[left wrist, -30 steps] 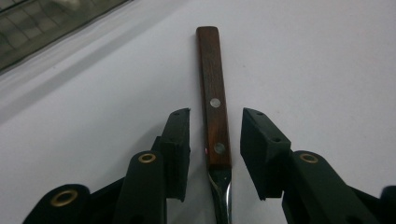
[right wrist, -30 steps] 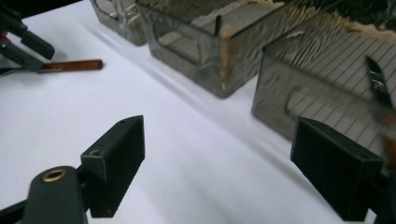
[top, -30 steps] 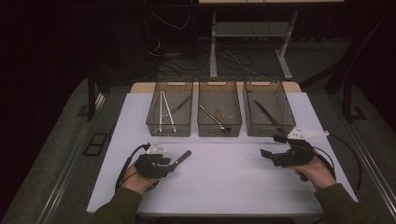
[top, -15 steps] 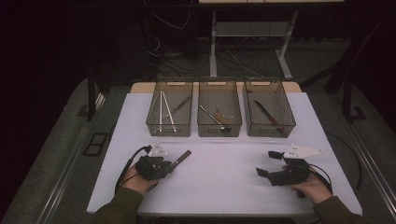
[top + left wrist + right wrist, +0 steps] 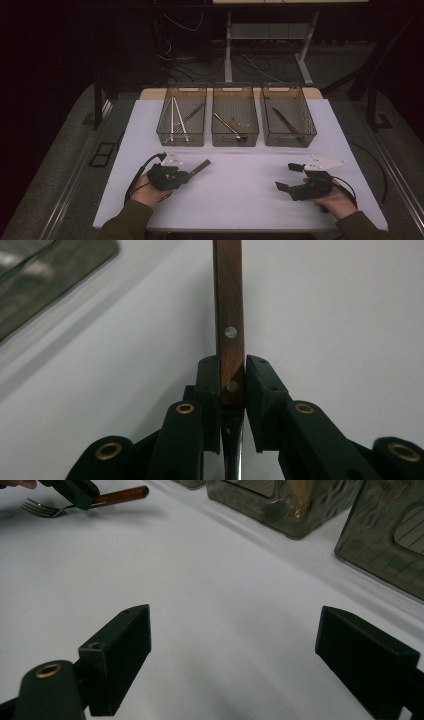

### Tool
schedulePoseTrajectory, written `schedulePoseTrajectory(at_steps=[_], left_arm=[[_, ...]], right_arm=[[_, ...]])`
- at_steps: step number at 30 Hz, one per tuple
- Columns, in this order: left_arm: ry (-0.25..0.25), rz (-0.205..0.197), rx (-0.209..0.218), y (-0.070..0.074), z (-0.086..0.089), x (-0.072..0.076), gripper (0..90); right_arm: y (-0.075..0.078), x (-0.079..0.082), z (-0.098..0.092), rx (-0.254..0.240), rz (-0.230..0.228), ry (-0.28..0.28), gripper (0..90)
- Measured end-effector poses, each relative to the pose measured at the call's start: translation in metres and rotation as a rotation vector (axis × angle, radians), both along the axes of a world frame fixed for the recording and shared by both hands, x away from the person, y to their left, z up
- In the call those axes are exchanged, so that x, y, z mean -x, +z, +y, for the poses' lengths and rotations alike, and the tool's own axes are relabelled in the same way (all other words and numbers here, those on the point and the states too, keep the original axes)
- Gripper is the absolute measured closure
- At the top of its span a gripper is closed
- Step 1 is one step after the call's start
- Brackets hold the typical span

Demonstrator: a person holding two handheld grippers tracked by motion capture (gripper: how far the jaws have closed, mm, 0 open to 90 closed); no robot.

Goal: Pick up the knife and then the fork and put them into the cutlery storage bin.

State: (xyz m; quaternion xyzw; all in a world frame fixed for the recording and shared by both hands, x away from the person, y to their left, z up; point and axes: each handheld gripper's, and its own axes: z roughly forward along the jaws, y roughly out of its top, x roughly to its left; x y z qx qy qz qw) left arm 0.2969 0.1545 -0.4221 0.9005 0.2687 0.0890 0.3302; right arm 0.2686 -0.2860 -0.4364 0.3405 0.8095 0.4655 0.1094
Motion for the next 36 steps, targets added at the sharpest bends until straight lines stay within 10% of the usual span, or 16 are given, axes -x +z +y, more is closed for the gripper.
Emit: schedulePoseTrajectory(at_steps=[11,24,36], left_arm=[[-0.178,-0.015,0.04,0.022,-0.036,-0.005,77.1],[-0.418,0.009,0.039,0.035,-0.103,-0.008,77.1],[-0.576,-0.007,0.004,0.037,-0.142,-0.007,77.1]], right_arm=[[0.006,-0.009,0.008,-0.008,0.012,0.075,12.3],[0.035,-0.02,0.033,0.013,-0.016,0.306,12.4],[0.034,-0.03,0.072,0.151,0.037,0.52,30.9]])
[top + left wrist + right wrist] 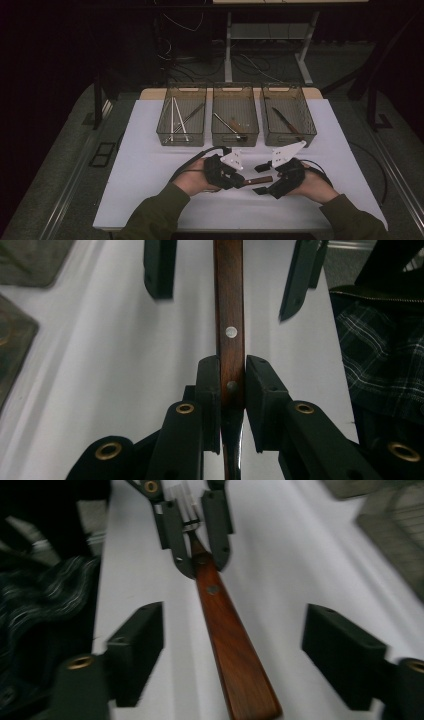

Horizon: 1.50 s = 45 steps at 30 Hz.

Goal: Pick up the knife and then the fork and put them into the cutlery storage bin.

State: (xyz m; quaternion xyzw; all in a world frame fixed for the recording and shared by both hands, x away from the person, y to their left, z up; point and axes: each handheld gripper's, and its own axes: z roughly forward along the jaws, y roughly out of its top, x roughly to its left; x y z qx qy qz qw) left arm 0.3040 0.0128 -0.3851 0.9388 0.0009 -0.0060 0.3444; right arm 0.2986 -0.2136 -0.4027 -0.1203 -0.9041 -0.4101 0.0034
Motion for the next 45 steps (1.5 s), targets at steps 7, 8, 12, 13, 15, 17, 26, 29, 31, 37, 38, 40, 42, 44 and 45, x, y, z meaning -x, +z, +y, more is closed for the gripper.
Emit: schedulePoseTrajectory(at_steps=[7,8,12,13,15,17,26,29,31,37,38,40,42,44,45], left_arm=[[-0.016,0.028,-0.032,-0.003,-0.003,0.007,77.0],[-0.021,0.026,-0.035,-0.003,-0.003,0.007,77.0],[-0.04,0.024,-0.05,-0.005,-0.004,0.007,77.0],[-0.042,0.021,-0.043,-0.006,-0.004,0.007,77.0],[-0.063,0.004,-0.059,-0.005,-0.005,0.007,77.0],[-0.064,0.016,-0.052,-0.006,-0.005,0.008,77.0],[-0.059,0.036,-0.017,-0.006,0.001,0.007,75.4],[-0.003,0.022,0.026,-0.005,0.009,0.005,59.6],[0.044,0.021,0.071,-0.004,0.018,0.002,52.0],[0.223,0.029,0.172,-0.008,0.052,-0.005,46.3],[0.246,0.022,0.186,-0.008,0.058,-0.005,44.3],[0.303,0.025,0.206,-0.01,0.068,-0.005,38.8],[0.359,0.026,0.219,-0.013,0.078,-0.002,33.3],[0.408,0.01,0.226,-0.016,0.087,0.002,28.8],[0.428,0.0,0.225,-0.018,0.091,0.005,25.2]], right_arm=[[-0.008,0.003,0.011,0.091,-0.007,0.069,52.2],[-0.008,0.003,0.012,0.096,-0.005,0.078,55.5],[-0.009,0.005,0.014,0.107,0.003,0.104,65.2],[-0.009,0.005,0.014,0.11,0.006,0.106,68.5],[-0.009,0.004,0.015,0.112,0.02,0.124,71.8],[-0.009,0.006,0.017,0.117,0.019,0.132,73.9],[-0.009,0.008,0.016,0.083,0.048,0.123,75.5],[-0.007,0.007,0.012,0.075,0.04,0.093,75.5],[-0.006,0.006,0.008,0.069,0.047,0.076,75.5],[-0.001,0.002,-0.004,0.031,0.037,0.006,75.6],[0.001,0.001,-0.007,0.026,0.033,0.004,75.6],[0.005,0.001,-0.012,0.011,0.041,-0.036,75.6],[0.009,-0.001,-0.017,-0.002,0.033,-0.076,75.6],[0.014,-0.004,-0.023,-0.02,0.034,-0.113,75.6],[0.016,-0.006,-0.026,-0.025,0.023,-0.129,75.6]])
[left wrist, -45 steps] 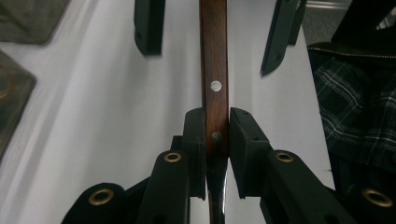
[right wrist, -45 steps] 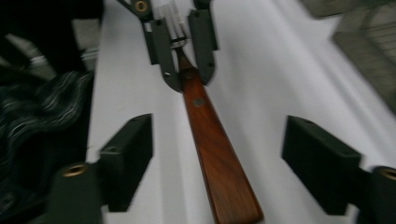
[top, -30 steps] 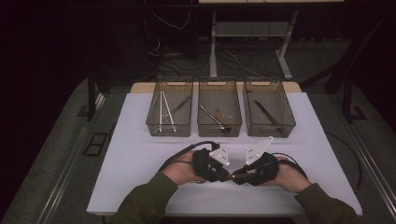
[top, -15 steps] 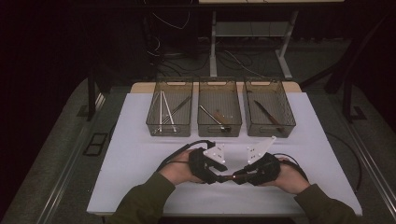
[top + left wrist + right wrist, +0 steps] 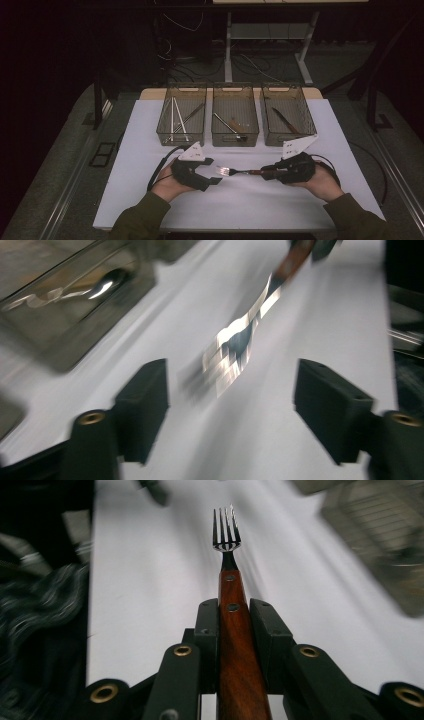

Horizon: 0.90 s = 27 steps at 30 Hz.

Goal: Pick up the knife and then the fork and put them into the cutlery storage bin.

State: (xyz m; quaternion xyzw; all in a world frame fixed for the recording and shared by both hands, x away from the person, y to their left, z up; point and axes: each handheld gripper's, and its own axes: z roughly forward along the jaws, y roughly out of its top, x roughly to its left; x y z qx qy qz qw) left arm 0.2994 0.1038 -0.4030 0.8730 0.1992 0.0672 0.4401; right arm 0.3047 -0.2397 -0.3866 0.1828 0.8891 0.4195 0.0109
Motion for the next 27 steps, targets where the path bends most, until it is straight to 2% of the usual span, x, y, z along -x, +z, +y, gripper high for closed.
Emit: schedulePoseTrajectory(at_steps=[5,9,12,15,17,19,27], left_arm=[[0.103,-0.016,0.008,-0.01,0.02,0.007,14.7],[0.165,-0.01,0.023,-0.017,0.033,0.011,11.5],[0.185,-0.037,0.01,-0.023,0.039,0.015,6.7],[0.193,-0.03,0.027,-0.027,0.046,0.018,0.5],[0.196,-0.011,0.046,-0.029,0.049,0.019,0.0],[0.199,-0.013,0.052,-0.03,0.051,0.021,0.0],[0.203,-0.022,0.042,-0.032,0.052,0.021,0.0]], right_arm=[[0.013,-0.012,-0.018,-0.033,-0.028,-0.091,75.6],[0.023,-0.022,-0.033,-0.055,-0.053,-0.173,75.5],[0.031,-0.029,-0.045,-0.077,-0.062,-0.228,75.5],[0.04,-0.036,-0.056,-0.087,-0.083,-0.282,75.5],[0.045,-0.041,-0.062,-0.098,-0.091,-0.32,75.5],[0.049,-0.047,-0.068,-0.1,-0.095,-0.353,75.5],[0.06,-0.08,-0.083,-0.05,-0.113,-0.499,75.5]])
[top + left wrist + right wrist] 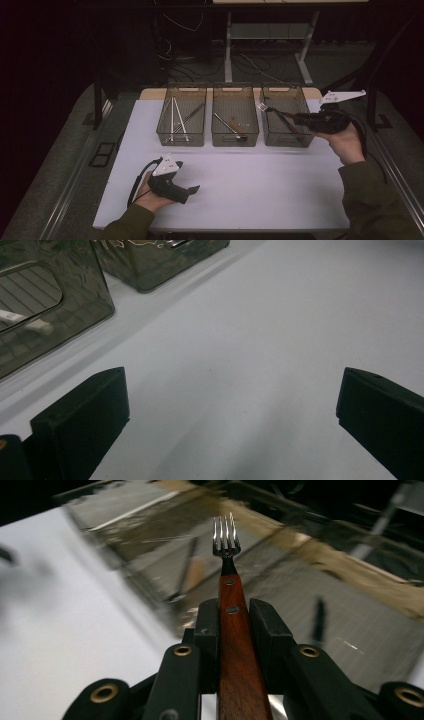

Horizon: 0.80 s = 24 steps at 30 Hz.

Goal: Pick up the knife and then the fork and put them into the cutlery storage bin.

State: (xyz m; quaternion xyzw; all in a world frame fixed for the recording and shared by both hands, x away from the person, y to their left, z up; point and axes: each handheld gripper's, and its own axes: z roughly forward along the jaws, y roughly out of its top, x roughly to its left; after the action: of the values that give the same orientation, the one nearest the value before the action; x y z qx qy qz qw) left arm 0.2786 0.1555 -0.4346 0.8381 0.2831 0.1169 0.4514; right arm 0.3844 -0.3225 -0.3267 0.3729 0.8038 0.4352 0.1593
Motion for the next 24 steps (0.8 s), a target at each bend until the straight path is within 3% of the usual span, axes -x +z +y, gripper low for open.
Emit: schedulePoseTrajectory(at_steps=[6,8,11,14,19,24], left_arm=[[-0.004,0.0,-0.004,0.0,-0.002,-0.001,0.0],[-0.005,-0.002,-0.002,0.0,-0.002,-0.001,0.0],[-0.003,-0.006,-0.003,0.0,-0.002,-0.001,0.0],[-0.004,-0.005,-0.002,0.0,-0.002,-0.001,0.0],[-0.007,-0.005,0.0,0.0,-0.002,0.0,0.0],[-0.018,-0.01,-0.007,0.0,-0.003,0.0,0.0]], right_arm=[[-0.003,-0.024,-0.006,0.026,0.014,-0.109,75.5],[-0.007,-0.031,-0.009,0.014,0.031,-0.145,75.5],[-0.014,-0.041,-0.01,0.033,0.044,-0.197,75.5],[-0.023,-0.05,-0.008,0.042,0.068,-0.217,75.4],[-0.039,-0.061,0.0,0.11,0.116,-0.229,75.4],[-0.047,-0.067,0.01,0.135,0.143,-0.247,75.4]])
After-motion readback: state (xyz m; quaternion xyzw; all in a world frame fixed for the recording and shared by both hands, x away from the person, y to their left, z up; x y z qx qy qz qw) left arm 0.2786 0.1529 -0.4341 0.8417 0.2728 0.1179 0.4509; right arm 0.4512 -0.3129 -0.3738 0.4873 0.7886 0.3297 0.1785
